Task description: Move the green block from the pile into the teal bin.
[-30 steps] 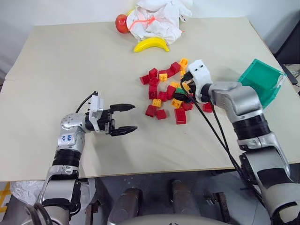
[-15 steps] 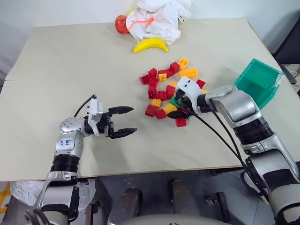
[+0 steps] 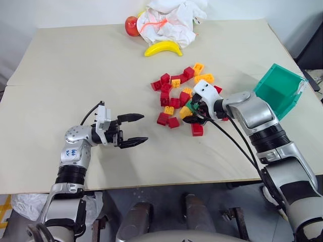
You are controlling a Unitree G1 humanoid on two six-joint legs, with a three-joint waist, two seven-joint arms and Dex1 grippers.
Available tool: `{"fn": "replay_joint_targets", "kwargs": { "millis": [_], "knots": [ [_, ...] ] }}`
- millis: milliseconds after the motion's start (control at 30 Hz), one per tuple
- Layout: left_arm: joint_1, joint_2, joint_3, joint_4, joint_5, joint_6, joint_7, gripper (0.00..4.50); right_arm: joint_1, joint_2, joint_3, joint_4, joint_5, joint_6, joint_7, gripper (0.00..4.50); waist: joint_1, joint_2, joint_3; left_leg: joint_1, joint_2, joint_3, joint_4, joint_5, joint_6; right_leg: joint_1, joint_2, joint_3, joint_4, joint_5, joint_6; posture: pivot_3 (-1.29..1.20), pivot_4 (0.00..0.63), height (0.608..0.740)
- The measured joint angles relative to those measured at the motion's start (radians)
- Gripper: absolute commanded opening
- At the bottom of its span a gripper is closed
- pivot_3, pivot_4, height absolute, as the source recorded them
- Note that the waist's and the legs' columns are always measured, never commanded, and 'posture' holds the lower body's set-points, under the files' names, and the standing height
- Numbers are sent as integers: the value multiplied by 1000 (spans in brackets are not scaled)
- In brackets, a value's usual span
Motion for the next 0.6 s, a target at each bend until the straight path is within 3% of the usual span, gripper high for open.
{"fn": "replay_joint_targets", "kwargs": {
  "millis": [333, 600],
  "knots": [
    [13, 0, -1, -33, 0, 3, 14, 4500, 22, -3, -160, -37, 47, -72, 10, 4483, -2, 0, 0, -8, 0, 0, 0, 0, 0, -7, 0, 0, 1, 0, 0, 0, 150, 740],
    [14, 0, -1, -39, 0, 6, 15, 4500, 17, -24, -153, 95, -45, -186, -36, 4483, -5, 0, 0, -7, 0, 1, 1, 0, 0, -8, 0, 1, 2, 0, 0, 0, 150, 740]
  ]
}}
